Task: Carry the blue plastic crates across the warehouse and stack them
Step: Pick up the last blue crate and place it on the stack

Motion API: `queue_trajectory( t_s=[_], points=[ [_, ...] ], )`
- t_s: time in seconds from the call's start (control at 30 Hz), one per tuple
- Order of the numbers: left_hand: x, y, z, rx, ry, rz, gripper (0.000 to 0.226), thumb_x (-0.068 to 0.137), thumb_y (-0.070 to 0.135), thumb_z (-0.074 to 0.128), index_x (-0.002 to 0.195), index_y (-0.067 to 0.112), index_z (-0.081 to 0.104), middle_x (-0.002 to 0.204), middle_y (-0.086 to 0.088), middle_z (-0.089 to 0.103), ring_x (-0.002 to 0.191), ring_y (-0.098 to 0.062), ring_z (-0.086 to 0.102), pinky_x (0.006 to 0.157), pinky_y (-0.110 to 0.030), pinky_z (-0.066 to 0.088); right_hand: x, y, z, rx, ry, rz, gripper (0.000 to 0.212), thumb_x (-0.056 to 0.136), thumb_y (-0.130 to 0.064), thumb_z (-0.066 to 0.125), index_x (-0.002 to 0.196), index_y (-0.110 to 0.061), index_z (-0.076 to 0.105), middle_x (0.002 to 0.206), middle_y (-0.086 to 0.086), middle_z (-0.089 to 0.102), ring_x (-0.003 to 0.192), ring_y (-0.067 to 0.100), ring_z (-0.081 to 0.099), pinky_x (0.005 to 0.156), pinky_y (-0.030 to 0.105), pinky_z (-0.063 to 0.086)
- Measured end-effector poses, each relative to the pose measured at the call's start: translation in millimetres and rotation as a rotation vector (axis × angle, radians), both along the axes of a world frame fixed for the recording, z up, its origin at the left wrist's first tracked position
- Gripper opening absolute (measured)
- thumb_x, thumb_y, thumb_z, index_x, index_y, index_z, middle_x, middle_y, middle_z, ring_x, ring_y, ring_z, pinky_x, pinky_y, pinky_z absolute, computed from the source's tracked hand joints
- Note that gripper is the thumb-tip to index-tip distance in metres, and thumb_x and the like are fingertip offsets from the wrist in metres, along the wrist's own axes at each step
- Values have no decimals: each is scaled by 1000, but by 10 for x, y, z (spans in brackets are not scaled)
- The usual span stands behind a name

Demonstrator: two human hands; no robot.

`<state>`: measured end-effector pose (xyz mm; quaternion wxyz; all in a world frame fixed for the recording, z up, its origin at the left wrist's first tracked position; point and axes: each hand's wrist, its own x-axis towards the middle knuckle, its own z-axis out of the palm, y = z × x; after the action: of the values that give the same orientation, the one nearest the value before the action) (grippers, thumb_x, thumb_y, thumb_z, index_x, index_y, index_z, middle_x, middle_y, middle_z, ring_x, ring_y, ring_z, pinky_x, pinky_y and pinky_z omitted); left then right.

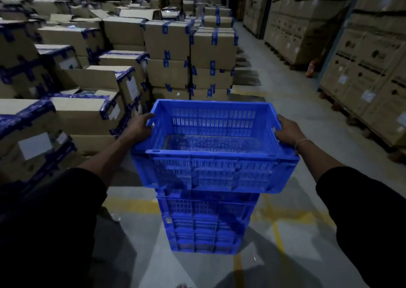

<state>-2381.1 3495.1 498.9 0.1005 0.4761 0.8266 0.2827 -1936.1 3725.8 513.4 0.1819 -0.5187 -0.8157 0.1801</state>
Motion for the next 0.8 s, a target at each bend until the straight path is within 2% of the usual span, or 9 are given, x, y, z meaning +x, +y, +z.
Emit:
queue_trajectory(
  t_s=[0.07, 0.2, 0.33, 0.47, 0.57, 0.67, 0.8],
  points=[
    [-114, 192, -56, -11, -1, -9, 55, 98, 12, 56, 151, 20, 44, 143, -15, 54, 113, -32, 63, 89, -47, 57, -106, 141, -47, -7, -11, 0, 53, 83, -9, 62, 134, -16, 51, 123, 20, 63, 103, 40, 62, 85, 40, 49],
    [-281, 510, -65, 4, -8, -6, 55, 100, 10, 55, 152, 16, 42, 144, -15, 54, 114, -31, 63, 85, -38, 52, -292, 455, -63, -2, -3, 17, 51, 85, -11, 61, 135, -17, 51, 121, 19, 65, 101, 39, 62, 83, 39, 49],
    [-408, 740, -73, -7, -4, 6, 57, 99, 6, 53, 154, 16, 40, 146, -16, 53, 118, -32, 62, 91, -43, 53, -468, 643, -90, 19, 21, 19, 49, 86, -8, 59, 135, -14, 52, 121, 22, 64, 103, 42, 61, 83, 40, 47],
    [-548, 828, -117, -31, 4, 14, 57, 101, 9, 52, 155, 18, 38, 149, -15, 50, 123, -33, 59, 98, -48, 53, -624, 762, -117, 0, 39, 27, 44, 87, -5, 57, 131, -11, 53, 117, 22, 64, 101, 42, 60, 77, 33, 41],
    [-557, 867, -125, -69, 8, 10, 59, 102, 14, 52, 157, 23, 34, 142, -17, 55, 116, -34, 62, 94, -50, 54, -603, 826, -139, -17, 8, 13, 49, 88, -9, 56, 136, -14, 49, 119, 23, 63, 101, 43, 60, 75, 33, 40],
    [-540, 827, -136, -87, 20, 3, 60, 102, 13, 52, 158, 24, 32, 135, -18, 60, 110, -35, 64, 91, -51, 55, -589, 817, -159, -37, -30, -28, 56, 90, -10, 54, 145, -12, 40, 125, 28, 59, 106, 46, 58, 82, 41, 46],
    [-506, 762, -76, -146, 31, -20, 63, 101, 13, 53, 159, 24, 29, 131, -20, 61, 108, -35, 64, 90, -50, 54, -576, 714, -152, -39, -91, -43, 64, 90, -8, 54, 150, -7, 30, 129, 32, 54, 110, 48, 55, 87, 44, 46]
  ],
)
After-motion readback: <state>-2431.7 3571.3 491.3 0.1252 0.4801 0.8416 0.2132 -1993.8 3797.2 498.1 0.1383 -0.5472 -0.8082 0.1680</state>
